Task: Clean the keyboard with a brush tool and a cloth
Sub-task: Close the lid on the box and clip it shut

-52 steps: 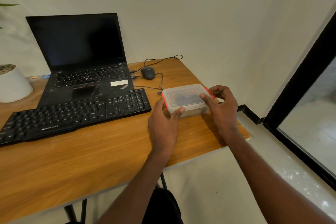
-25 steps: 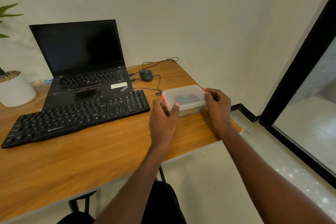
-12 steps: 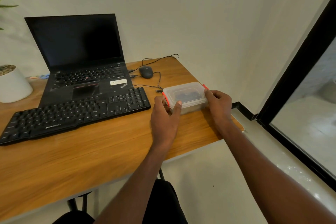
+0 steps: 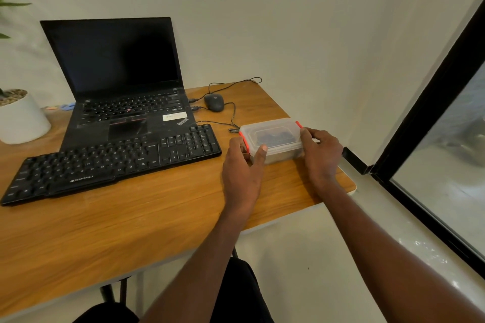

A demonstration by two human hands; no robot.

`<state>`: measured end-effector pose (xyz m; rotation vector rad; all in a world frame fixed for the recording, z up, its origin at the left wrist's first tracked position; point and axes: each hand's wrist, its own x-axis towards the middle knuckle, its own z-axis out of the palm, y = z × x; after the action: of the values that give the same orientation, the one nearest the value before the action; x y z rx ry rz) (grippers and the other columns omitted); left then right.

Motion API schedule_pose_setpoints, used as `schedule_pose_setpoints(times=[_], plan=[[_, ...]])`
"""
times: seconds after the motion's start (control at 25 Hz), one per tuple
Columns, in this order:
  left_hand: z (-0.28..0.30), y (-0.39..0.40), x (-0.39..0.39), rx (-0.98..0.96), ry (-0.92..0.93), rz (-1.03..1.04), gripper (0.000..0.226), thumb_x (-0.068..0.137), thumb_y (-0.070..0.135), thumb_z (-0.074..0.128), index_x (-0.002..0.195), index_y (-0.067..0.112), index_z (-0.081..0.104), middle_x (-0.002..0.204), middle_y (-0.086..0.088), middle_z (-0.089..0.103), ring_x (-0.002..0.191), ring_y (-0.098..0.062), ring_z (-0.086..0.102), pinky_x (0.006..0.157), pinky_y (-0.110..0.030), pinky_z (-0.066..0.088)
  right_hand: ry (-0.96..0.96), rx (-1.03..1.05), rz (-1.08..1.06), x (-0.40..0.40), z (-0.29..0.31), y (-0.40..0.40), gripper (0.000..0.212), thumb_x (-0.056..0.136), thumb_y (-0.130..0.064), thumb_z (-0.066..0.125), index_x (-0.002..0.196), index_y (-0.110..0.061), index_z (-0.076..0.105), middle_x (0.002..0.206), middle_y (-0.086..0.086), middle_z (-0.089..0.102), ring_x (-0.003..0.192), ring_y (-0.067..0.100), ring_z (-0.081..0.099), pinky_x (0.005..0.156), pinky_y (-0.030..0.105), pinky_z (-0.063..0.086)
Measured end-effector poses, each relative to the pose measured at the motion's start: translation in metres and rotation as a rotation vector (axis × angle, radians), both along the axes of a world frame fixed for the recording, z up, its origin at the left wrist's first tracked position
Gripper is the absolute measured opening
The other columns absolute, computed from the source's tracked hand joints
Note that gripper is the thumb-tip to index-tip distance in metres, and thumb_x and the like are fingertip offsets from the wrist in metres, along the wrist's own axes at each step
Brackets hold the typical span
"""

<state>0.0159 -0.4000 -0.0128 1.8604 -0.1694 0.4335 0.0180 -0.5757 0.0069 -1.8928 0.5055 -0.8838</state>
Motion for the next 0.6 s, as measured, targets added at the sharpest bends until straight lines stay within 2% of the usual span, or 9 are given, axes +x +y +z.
schedule_pose_setpoints(times=[0.08, 0.12, 0.2, 0.28, 0.4, 0.48, 0.6], plan=[[0.000, 0.000, 0.001, -0.009, 0.006, 0.010, 0.045, 0.099, 0.052, 0.067, 0.132, 0.024, 0.054, 0.119, 0.007, 0.066, 0.105, -0.011, 0.066, 0.079, -0.030, 0.060, 0.024, -0.048, 0.010, 0.000, 0.000, 0.002, 0.036, 0.103, -0.042, 0.060, 0.123, -0.016, 0.077, 0.114, -0.002, 0.076, 0.098, 0.008, 0.067, 0.087, 0.023, 0.056], [0.000, 0.001, 0.002, -0.019, 0.012, 0.024, 0.047, 0.099, 0.051, 0.067, 0.134, 0.023, 0.054, 0.120, 0.006, 0.066, 0.107, -0.012, 0.065, 0.081, -0.030, 0.060, 0.039, -0.097, 0.018, 0.000, 0.001, 0.004, 0.039, 0.104, -0.043, 0.057, 0.123, -0.016, 0.076, 0.113, -0.001, 0.076, 0.096, 0.009, 0.067, 0.085, 0.025, 0.056], [0.000, 0.001, 0.001, -0.044, 0.038, 0.050, 0.050, 0.099, 0.047, 0.068, 0.140, 0.021, 0.055, 0.124, 0.006, 0.063, 0.110, -0.014, 0.063, 0.087, -0.035, 0.060, 0.065, -0.182, 0.033, -0.001, 0.003, 0.010, 0.042, 0.106, -0.045, 0.053, 0.125, -0.014, 0.074, 0.111, 0.001, 0.075, 0.094, 0.011, 0.065, 0.077, 0.021, 0.049], [0.003, 0.000, 0.000, -0.052, 0.049, 0.037, 0.052, 0.101, 0.042, 0.067, 0.146, 0.021, 0.053, 0.128, 0.010, 0.060, 0.112, -0.014, 0.062, 0.092, -0.038, 0.060, 0.071, -0.202, 0.071, -0.001, 0.004, 0.013, 0.041, 0.105, -0.042, 0.053, 0.128, -0.013, 0.070, 0.113, 0.000, 0.071, 0.097, 0.012, 0.062, 0.080, 0.023, 0.049], [0.013, -0.003, 0.021, -0.037, 0.046, -0.027, 0.056, 0.102, 0.036, 0.066, 0.153, 0.019, 0.049, 0.134, 0.008, 0.058, 0.116, -0.019, 0.062, 0.097, -0.040, 0.058, 0.048, -0.121, 0.127, 0.017, 0.007, 0.008, 0.039, 0.105, -0.041, 0.054, 0.133, -0.016, 0.067, 0.119, -0.002, 0.068, 0.103, 0.012, 0.061, 0.090, 0.031, 0.055], [0.027, -0.005, 0.052, -0.016, 0.075, -0.074, 0.061, 0.098, 0.039, 0.065, 0.153, 0.021, 0.049, 0.136, 0.005, 0.059, 0.119, -0.019, 0.061, 0.100, -0.041, 0.057, 0.028, -0.052, 0.160, 0.046, 0.011, -0.001, 0.042, 0.103, -0.044, 0.057, 0.136, -0.019, 0.066, 0.126, -0.001, 0.069, 0.108, 0.015, 0.064, 0.094, 0.036, 0.059], [0.059, -0.008, 0.114, -0.033, 0.187, -0.184, 0.053, 0.096, 0.030, 0.065, 0.148, 0.021, 0.054, 0.133, 0.004, 0.064, 0.117, -0.014, 0.061, 0.093, -0.030, 0.055, 0.049, 0.008, 0.195, 0.111, 0.028, -0.012, 0.048, 0.101, -0.043, 0.060, 0.143, -0.020, 0.060, 0.137, 0.001, 0.066, 0.117, 0.021, 0.065, 0.099, 0.043, 0.058]])
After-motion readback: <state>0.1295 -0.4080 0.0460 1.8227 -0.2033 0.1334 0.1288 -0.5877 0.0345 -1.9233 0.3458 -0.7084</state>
